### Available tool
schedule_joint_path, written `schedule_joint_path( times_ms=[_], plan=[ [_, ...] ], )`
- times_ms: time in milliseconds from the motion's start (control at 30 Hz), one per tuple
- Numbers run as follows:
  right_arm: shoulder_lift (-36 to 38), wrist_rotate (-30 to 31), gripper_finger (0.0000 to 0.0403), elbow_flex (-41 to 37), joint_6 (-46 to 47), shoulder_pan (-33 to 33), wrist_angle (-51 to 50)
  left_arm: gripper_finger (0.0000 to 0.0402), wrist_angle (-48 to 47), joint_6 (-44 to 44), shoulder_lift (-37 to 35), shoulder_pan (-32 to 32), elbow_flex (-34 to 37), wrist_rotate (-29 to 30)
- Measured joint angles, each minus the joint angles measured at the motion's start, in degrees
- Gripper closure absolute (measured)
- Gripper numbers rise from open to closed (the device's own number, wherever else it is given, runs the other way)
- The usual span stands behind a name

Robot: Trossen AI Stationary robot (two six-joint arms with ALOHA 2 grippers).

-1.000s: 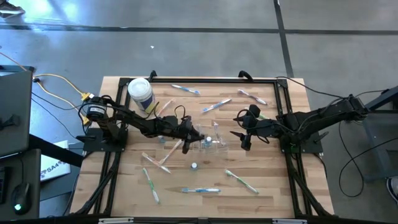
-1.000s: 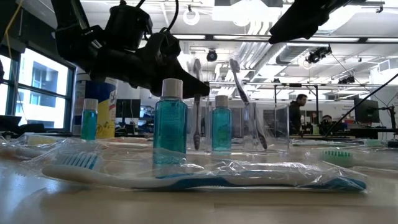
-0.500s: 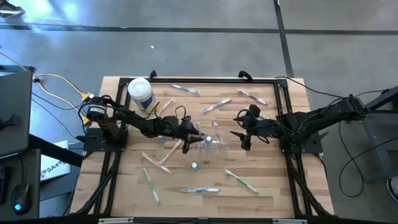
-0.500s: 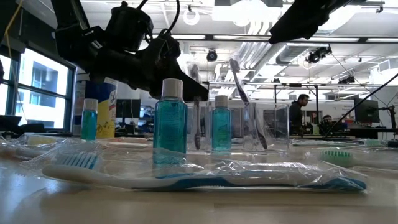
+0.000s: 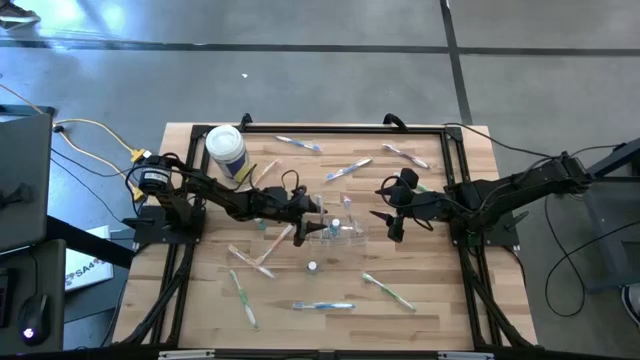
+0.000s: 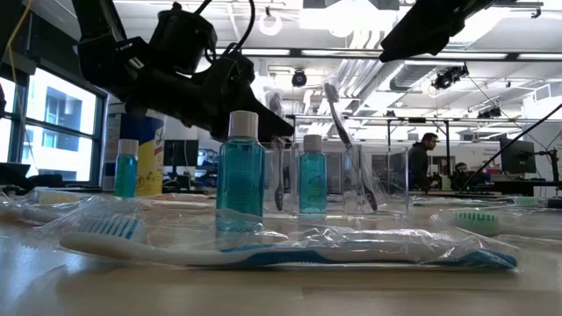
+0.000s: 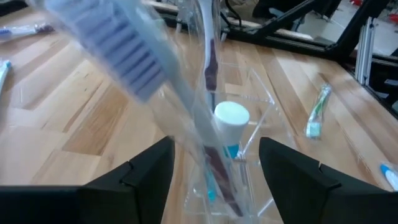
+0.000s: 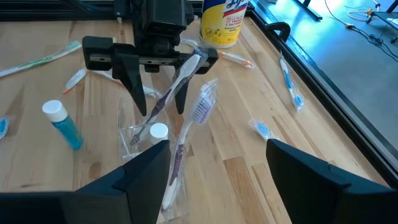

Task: Pick & Place toothbrushing station
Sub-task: Put the bottom purple toothbrush into the transparent organizer, then put the top blue mouthwash into the transparent organizer

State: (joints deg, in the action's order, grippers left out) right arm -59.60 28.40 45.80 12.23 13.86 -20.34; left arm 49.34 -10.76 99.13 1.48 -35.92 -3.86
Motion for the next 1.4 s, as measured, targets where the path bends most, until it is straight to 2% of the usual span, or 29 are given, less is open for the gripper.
schedule_joint_path(
  times_ms=[333, 567, 833, 1100, 1400],
  plan=[
    [0.0, 0.0, 0.0144, 0.0, 0.0, 0.0, 0.01, 0.0167, -1.79, 1.38, -1.85, 0.0, -0.03, 0.13],
    [-0.01, 0.0, 0.0144, 0.0, 0.0, 0.01, 0.0, 0.0167, -9.79, 2.64, -8.38, 0.0, -0.05, 0.44],
    [-0.01, -0.02, 0.0144, 0.0, 0.0, 0.01, 0.0, 0.0167, -20.31, 1.61, -11.99, 0.0, -0.02, 1.77],
    [-0.01, 0.0, 0.0144, 0.0, 0.0, 0.01, 0.05, 0.0167, -23.35, 1.51, -15.02, 0.0, 0.02, 4.92],
    [-0.01, 0.0, 0.0144, -0.02, -0.04, 0.01, 0.04, 0.0167, -38.67, 1.45, -25.96, -0.02, -0.02, 7.3]
  ],
)
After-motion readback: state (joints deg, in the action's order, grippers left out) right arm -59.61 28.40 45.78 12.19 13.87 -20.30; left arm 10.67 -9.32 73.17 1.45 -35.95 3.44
